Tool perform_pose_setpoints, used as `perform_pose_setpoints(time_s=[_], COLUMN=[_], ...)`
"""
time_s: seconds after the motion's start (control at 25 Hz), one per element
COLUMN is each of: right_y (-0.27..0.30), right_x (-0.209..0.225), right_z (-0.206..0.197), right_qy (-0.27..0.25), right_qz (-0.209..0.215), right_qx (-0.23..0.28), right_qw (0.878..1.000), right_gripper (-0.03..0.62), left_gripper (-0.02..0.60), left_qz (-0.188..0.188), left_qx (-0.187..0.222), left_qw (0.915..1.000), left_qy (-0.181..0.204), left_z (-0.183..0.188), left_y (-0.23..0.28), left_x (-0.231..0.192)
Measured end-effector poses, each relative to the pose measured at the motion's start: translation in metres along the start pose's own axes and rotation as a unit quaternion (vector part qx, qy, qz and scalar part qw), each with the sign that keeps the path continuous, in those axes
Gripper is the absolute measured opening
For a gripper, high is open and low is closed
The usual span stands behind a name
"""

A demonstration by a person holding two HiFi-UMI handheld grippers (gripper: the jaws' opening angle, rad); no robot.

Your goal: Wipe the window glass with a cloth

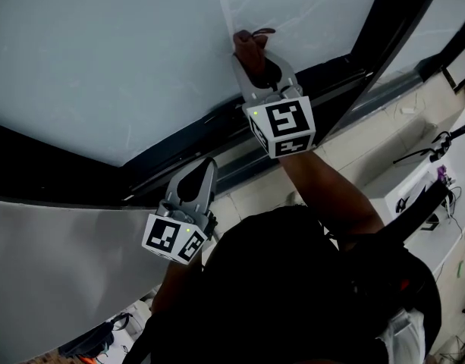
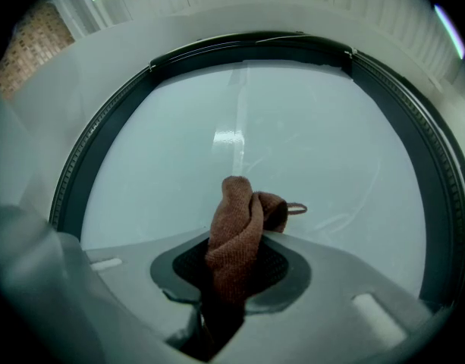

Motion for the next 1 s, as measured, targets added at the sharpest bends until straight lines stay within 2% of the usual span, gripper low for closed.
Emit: perform_pose_setpoints(time_s=[0.36,0.48,0.6,0.76,1.0], right_y=[0.0,-0.008,-0.023,-0.036,-0.046], right_x=[0.011,0.03,0.07,0.143,0.247], right_z=[0.0,-0.001,-0.006,-0.006,0.008], right_qy=[0.001,0.014,0.029,0.052,0.044], right_qz=[0.076,0.081,0.046,-0.027,-0.135], right_qx=[0.0,0.005,0.009,0.013,0.016], right_qw=[0.997,0.997,0.998,0.998,0.99], right_gripper=[0.081,0.083,0.083,0.083,0.083], left_gripper=[0.017,0.017,0.017,0.017,0.017], left_qz=[-0.018,-0.023,-0.026,-0.03,-0.025], left_qx=[-0.001,-0.001,-0.002,-0.001,-0.004], left_qw=[0.9998,0.9997,0.9997,0.9996,0.9997], left_qy=[0.002,0.001,0.0,0.003,0.005], left_z=[0.005,0.007,0.009,0.016,0.025], left_y=[0.025,0.036,0.048,0.069,0.093], left_x=[0.01,0.014,0.018,0.021,0.027])
Point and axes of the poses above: the fingertips, and each gripper's own axes: y forward along the fingers, x to its right, z out of its top, the point moved 5 cm from there along -y, backward along the fingers, and after that the axes turned 13 degrees about -x, right-handed, at the moved point
